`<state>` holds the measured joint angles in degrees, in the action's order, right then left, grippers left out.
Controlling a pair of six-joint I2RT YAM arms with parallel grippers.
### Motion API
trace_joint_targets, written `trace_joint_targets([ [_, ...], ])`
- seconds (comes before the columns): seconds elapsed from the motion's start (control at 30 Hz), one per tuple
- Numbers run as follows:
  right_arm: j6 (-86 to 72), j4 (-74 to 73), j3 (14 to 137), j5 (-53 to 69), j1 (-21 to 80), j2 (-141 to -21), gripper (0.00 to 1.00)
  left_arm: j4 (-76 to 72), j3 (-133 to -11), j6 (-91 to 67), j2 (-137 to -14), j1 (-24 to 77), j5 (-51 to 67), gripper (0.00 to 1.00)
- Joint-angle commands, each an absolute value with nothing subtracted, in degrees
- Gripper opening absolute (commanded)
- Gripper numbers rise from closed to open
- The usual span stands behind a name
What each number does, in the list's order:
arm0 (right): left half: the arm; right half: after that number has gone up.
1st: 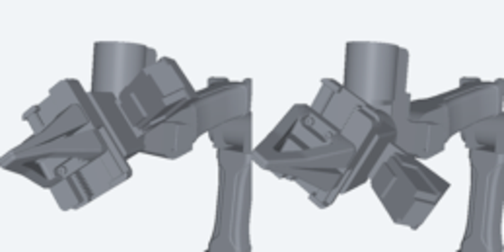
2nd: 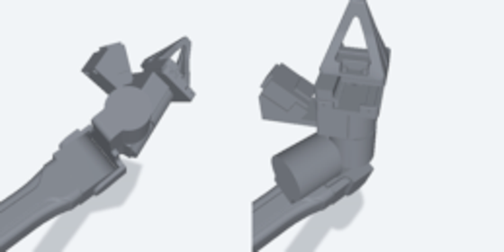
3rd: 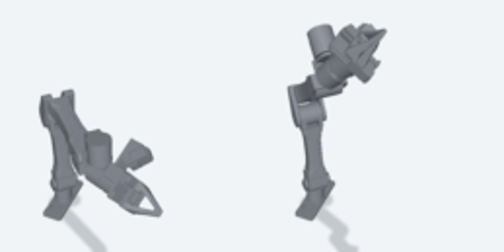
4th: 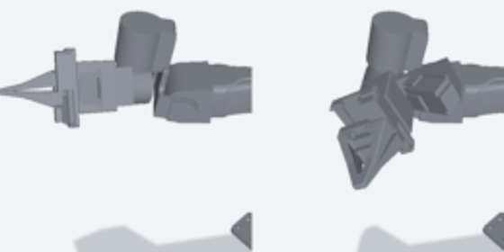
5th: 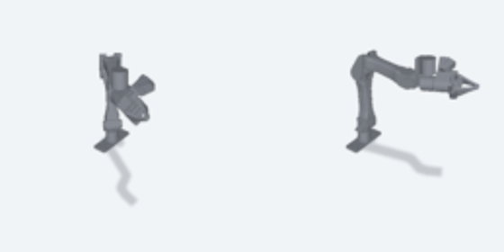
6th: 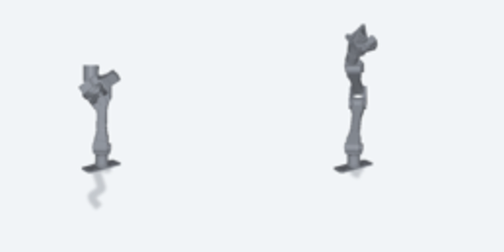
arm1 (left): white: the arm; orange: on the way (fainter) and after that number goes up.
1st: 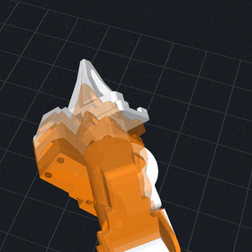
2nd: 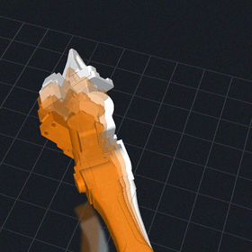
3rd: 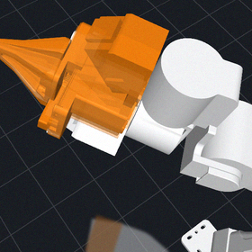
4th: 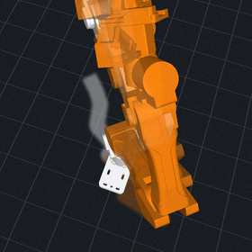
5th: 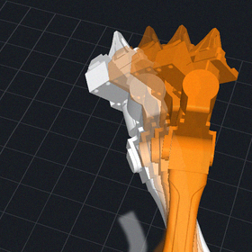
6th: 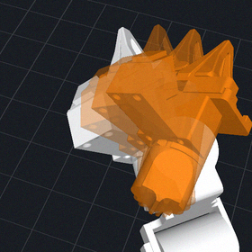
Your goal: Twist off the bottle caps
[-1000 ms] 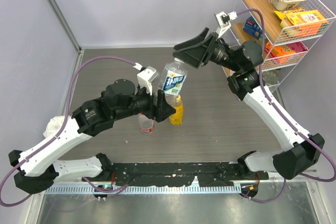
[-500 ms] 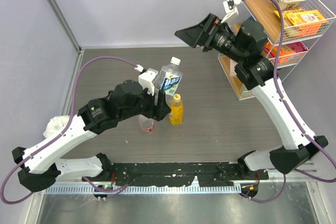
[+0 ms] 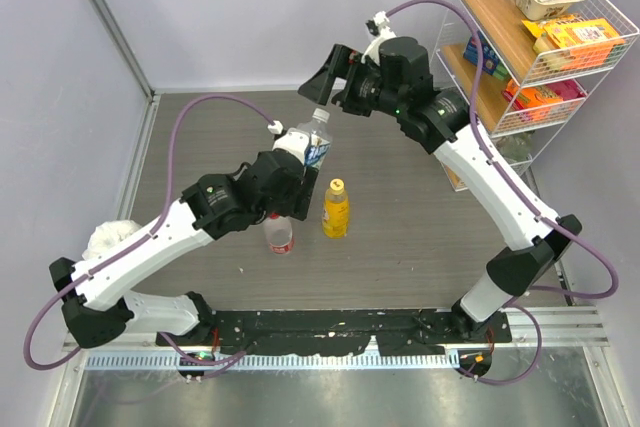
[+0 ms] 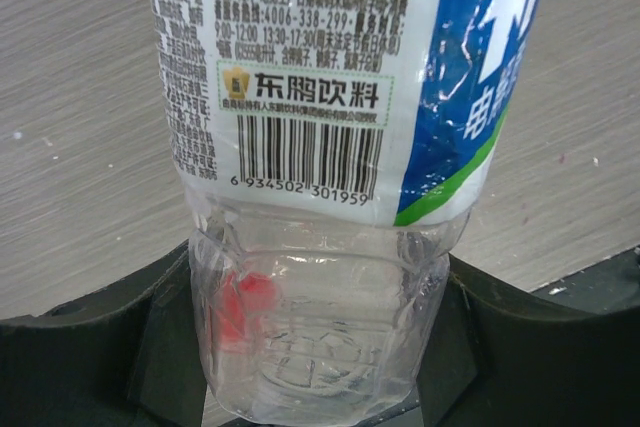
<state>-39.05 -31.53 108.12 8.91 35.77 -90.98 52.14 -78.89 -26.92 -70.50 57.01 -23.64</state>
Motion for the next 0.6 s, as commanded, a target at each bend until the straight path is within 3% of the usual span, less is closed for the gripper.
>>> trace_joint_targets([
  [0.0, -36.7, -35.3, 113.2, 2.1, 37.9, -92.1, 0.96, 54.3, -82.1, -27.0, -71.0, 57.3, -30.4, 0.00],
  [0.1, -36.7, -36.8, 114.3, 1.6, 38.1, -93.9, 0.92, 56.2, -82.9, -27.6, -72.1, 57.3, -33.2, 0.00],
  [0.33, -38.4, -34.5, 112.0, 6.3, 38.1, -94.5, 0.73, 56.4, -83.0, -27.5, -72.4, 57.3, -34.5, 0.00],
  [0.57, -39.5, -33.1, 109.7, 8.1, 38.1, -94.7, 0.64, 56.1, -82.7, -27.4, -71.6, 57.4, -34.6, 0.00],
])
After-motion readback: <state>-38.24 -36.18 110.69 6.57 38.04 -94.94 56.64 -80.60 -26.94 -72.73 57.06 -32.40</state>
